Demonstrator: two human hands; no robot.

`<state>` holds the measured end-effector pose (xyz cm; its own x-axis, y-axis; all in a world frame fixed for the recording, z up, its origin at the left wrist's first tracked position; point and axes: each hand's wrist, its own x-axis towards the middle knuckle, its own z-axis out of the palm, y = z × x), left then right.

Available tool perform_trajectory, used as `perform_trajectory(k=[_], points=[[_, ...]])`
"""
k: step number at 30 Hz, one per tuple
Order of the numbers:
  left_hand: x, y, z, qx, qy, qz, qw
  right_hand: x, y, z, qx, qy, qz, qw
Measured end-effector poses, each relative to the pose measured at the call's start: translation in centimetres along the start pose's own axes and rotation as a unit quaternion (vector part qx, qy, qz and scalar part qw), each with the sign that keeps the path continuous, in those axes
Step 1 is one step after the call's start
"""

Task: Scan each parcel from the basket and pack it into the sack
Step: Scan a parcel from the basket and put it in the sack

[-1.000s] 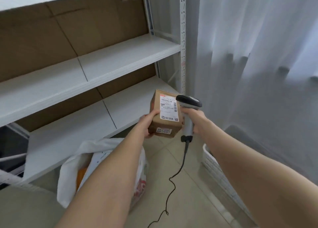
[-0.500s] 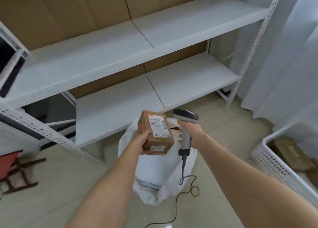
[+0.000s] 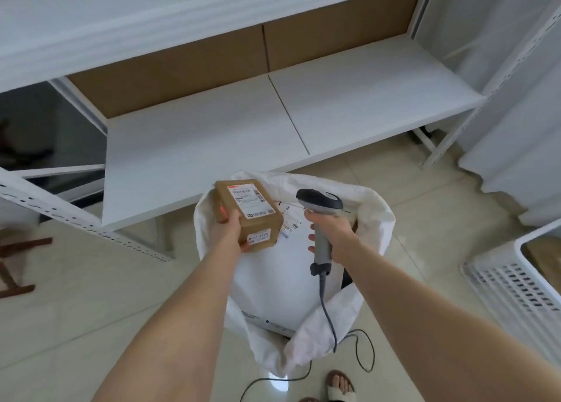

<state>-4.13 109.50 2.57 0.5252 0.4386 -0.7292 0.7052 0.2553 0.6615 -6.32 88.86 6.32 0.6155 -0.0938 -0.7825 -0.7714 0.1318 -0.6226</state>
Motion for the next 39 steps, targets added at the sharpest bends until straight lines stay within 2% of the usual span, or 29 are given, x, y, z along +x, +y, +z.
perform_trajectory(k=[2, 6, 10, 11, 14, 18, 22, 27, 31, 39], points=[[2.2, -0.2, 0.9, 0.01, 0.005, 0.028, 1.0, 1.8, 0.0, 0.5, -0.003, -0.005, -0.008, 1.0], [4.4, -2.9, 1.3, 0.127, 0.055, 0.047, 0.989, 4.3, 0.9, 0.7, -0.015, -0.023, -0.003, 1.0], [3.7, -3.3, 1.3, 0.194, 0.111, 0.215, 0.951, 4.9, 2.1, 0.7, -0.032, -0.026, 0.013, 0.999], [3.6, -2.9, 1.5, 0.233, 0.106, 0.207, 0.944, 4.7, 2.2, 0.6, -0.025, -0.025, 0.016, 0.999], [3.0, -2.1, 1.8, 0.387, 0.069, 0.107, 0.913, 3.7, 1.7, -0.1, -0.007, -0.019, 0.013, 1.0], [0.6, -1.1, 1.8, 0.462, 0.051, 0.119, 0.877, 1.0, 0.3, -1.2, 0.013, -0.021, 0.001, 1.0], [-4.4, 1.6, 3.5, 0.486, 0.021, 0.131, 0.864, -2.6, -1.4, -2.6, 0.036, -0.01, -0.013, 0.999], [-11.0, 5.0, 7.6, 0.5, -0.048, 0.205, 0.84, -8.0, -3.2, -6.1, 0.089, -0.004, -0.045, 0.995], [-17.0, 6.7, 12.3, 0.507, -0.104, 0.264, 0.814, -12.3, -4.3, -10.7, 0.159, 0.045, -0.076, 0.983], [-29.4, 4.7, 24.7, 0.545, -0.201, 0.353, 0.733, -17.8, -4.7, -24.6, 0.289, 0.156, -0.099, 0.939]])
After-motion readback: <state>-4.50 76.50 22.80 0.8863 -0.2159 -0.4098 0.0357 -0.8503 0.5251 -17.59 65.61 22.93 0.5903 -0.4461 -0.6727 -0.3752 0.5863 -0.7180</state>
